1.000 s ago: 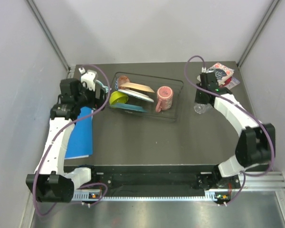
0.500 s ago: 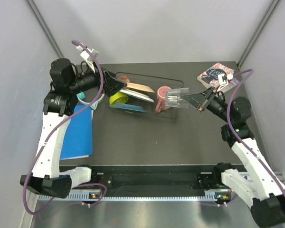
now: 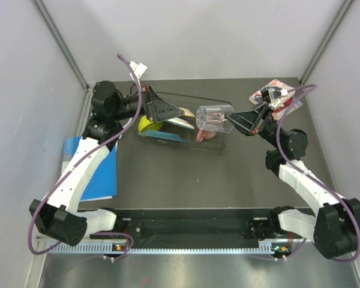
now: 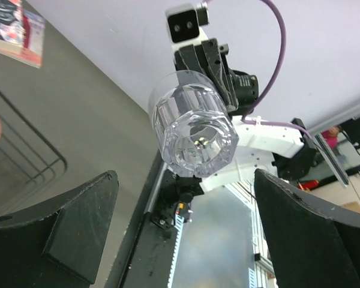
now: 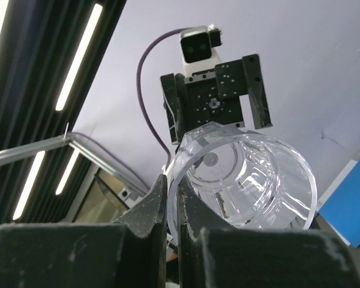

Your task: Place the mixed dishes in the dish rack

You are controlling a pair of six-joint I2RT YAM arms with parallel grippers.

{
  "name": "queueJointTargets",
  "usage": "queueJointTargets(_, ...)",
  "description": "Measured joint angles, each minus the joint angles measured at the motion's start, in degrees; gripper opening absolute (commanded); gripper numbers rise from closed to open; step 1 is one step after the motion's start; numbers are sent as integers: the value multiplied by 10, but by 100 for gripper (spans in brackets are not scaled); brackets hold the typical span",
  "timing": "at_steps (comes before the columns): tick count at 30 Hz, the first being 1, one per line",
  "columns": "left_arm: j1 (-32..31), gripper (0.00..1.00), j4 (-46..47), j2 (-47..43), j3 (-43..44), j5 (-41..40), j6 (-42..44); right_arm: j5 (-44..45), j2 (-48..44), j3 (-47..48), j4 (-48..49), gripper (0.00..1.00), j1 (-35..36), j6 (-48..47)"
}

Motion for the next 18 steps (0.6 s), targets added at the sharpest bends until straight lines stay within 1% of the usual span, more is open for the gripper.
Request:
queueJointTargets(5,-32,99,20,2,-17,-13,-10,3,22,23,28,0,31,-2)
queueJointTargets(18,-61,99,40,19,-18,-28,-16,17,107,65,38,0,76,-17)
